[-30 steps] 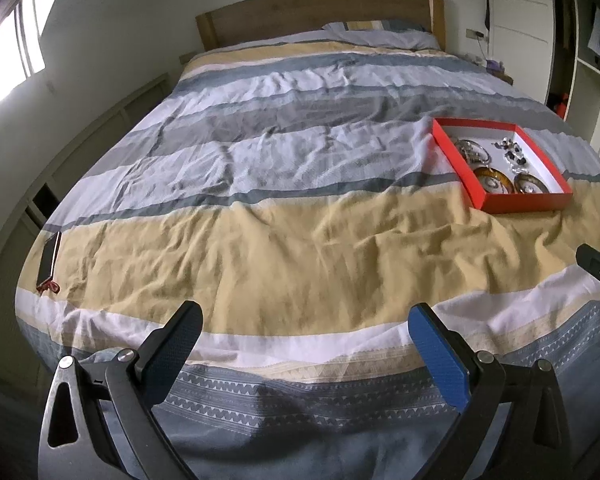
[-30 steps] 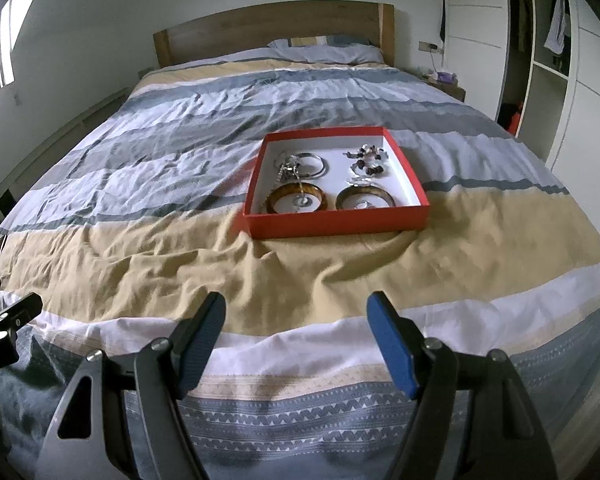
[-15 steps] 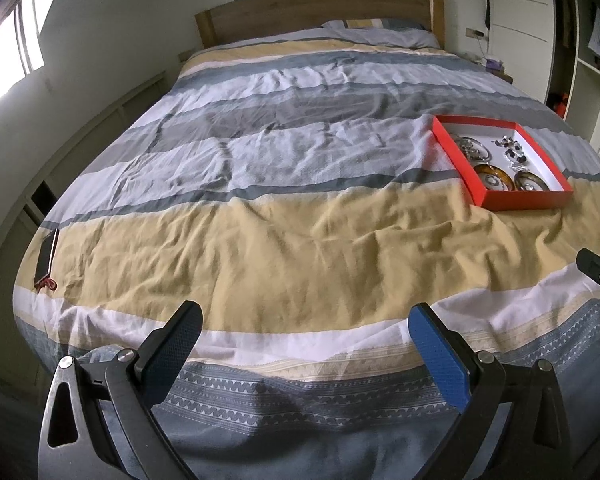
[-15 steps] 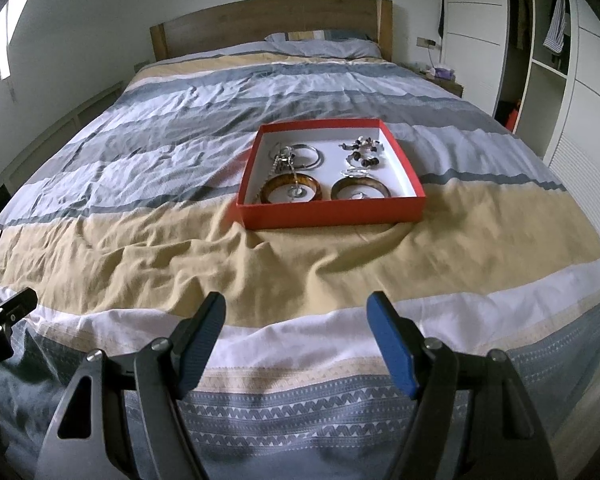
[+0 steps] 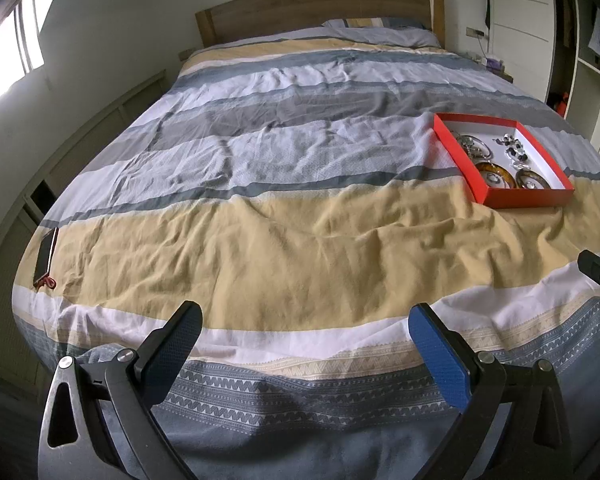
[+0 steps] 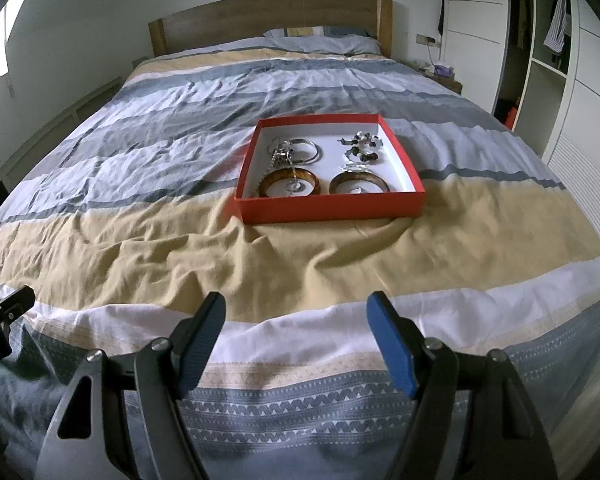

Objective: Organize jewelry

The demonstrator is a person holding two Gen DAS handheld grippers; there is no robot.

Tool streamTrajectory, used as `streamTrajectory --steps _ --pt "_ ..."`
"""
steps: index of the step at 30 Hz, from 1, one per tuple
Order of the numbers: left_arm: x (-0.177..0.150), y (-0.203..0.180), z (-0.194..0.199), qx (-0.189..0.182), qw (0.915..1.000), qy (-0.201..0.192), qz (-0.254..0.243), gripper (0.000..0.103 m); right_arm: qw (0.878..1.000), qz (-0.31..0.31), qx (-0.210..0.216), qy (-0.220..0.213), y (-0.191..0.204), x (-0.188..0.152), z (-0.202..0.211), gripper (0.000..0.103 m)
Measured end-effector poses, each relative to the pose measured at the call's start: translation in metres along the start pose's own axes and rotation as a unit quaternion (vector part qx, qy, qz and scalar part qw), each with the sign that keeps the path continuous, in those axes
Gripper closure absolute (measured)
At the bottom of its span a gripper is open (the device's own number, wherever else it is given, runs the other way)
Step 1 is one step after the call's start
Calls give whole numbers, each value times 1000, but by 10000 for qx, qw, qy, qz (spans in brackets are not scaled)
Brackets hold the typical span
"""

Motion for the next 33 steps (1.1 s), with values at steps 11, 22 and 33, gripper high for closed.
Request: streamTrajectory --steps 11,22,33 --pt "-2 1 -1 6 10000 -7 32 2 10000 23 -20 27 1 -1 -1 31" --pt "-3 3 -2 0 10000 -7 59 1 10000 56 -36 47 0 -6 -1 31" --pt "-4 6 -2 14 9999 -30 107 1 10000 74 -41 45 3 -5 -1 31"
Point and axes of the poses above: each gripper's, at about its wrist camera, not at the fingertips, and z roughly against the way its jaws point, y to its left, x to its top, the point moved 4 cm from there along -z, roughly the way its jaws point, and after that the axes turned 5 degrees about -z, right-handed, at the moved point
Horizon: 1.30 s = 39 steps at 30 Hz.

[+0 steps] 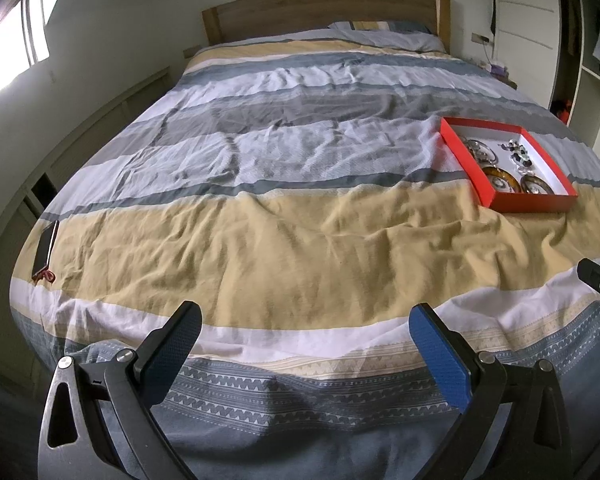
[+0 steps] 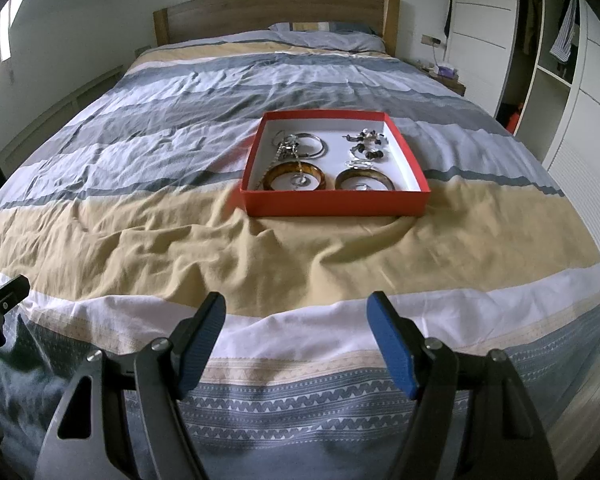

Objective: Organize jewelry

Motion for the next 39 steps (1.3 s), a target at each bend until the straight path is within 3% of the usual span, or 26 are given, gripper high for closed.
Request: streamTrajectory --steps 39 --pt "0 2 8 17 10000 -69 69 1 10000 35 -39 7 9 1 4 31"
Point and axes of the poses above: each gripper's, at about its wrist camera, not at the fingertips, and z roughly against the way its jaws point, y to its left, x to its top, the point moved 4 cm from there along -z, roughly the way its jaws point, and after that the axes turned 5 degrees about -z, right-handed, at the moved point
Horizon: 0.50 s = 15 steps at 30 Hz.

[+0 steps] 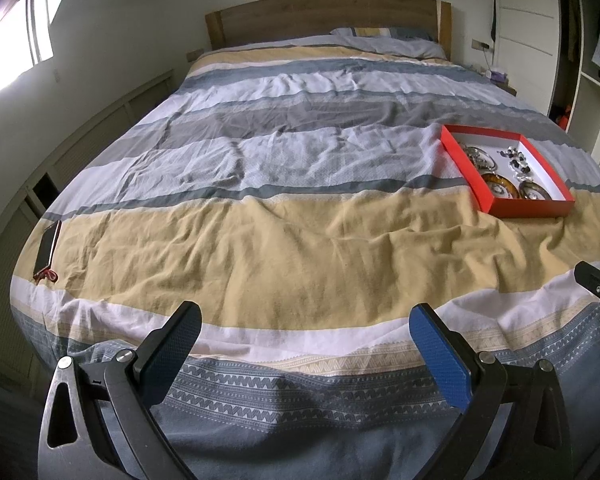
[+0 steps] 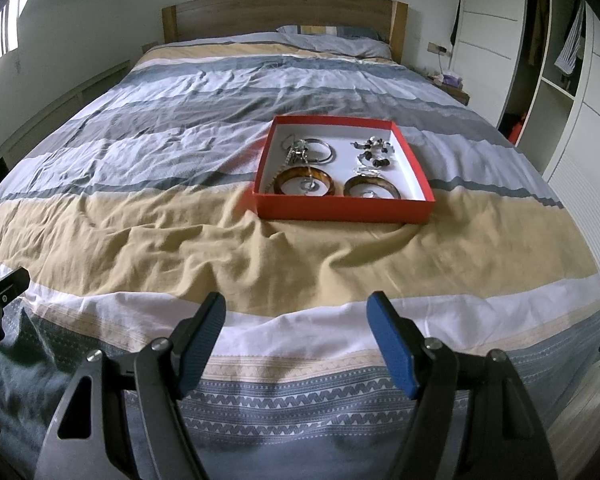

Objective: Organize jewelry

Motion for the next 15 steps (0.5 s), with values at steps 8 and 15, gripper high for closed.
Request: streamTrajectory --steps 8,15 --pt "-1 1 0 1 10000 -4 3 1 10000 10 -10 -4 -1 -1 1 31" --pt "-1 2 1 -14 10000 5 23 1 10000 21 -19 -4 1 -1 2 31"
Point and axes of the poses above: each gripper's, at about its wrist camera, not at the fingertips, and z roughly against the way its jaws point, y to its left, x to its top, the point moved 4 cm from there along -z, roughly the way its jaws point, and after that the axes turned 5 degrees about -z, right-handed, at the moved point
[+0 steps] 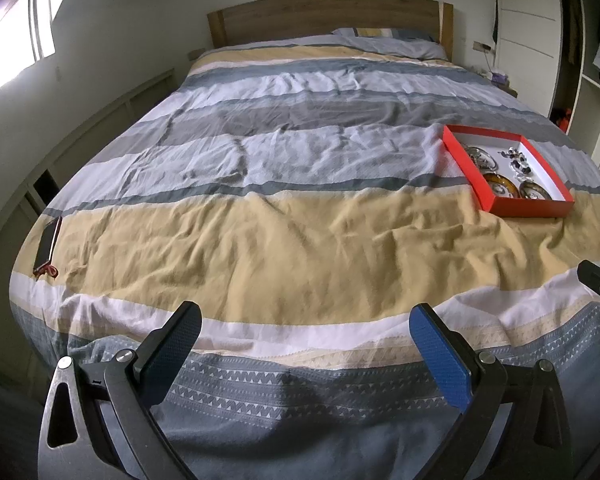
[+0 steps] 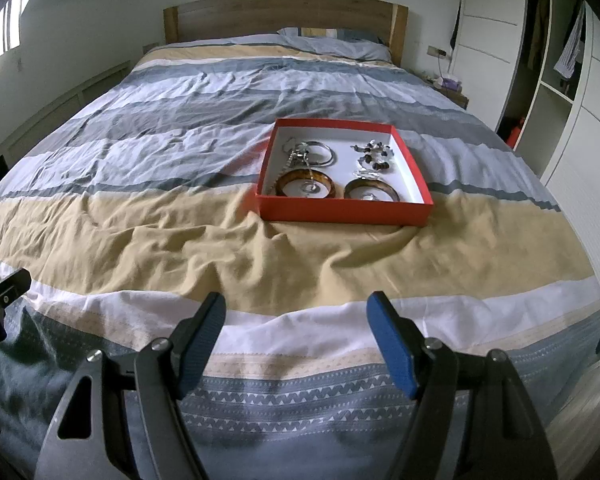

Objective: Organize jewelry

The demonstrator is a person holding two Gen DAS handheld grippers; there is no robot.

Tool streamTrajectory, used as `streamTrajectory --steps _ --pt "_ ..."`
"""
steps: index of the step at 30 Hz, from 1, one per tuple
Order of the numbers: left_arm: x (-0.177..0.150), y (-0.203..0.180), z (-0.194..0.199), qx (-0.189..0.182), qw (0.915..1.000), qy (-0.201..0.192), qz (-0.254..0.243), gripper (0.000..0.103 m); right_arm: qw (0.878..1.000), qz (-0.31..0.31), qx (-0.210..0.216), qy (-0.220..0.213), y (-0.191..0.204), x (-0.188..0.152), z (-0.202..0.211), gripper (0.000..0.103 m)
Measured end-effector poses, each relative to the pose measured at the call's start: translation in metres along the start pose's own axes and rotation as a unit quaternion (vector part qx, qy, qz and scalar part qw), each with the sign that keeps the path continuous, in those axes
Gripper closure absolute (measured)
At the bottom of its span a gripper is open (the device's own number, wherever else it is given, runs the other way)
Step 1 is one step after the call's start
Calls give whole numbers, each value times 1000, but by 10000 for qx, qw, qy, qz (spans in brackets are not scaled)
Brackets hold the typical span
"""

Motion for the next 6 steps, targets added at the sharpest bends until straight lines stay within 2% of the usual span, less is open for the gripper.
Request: streamTrajectory --steps 6 --pt "0 0 0 -18 10000 -4 18 1 10000 11 -7 -2 1 0 0 31"
Point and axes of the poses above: each gripper's, at about its wrist camera, not at the fingertips, and z roughly against the way its jaws point, y to its left, x to its top, the point moved 4 cm from there along -z, roughly the way its jaws point, and after that the axes turned 5 degrees about -z, right-handed, at the moved point
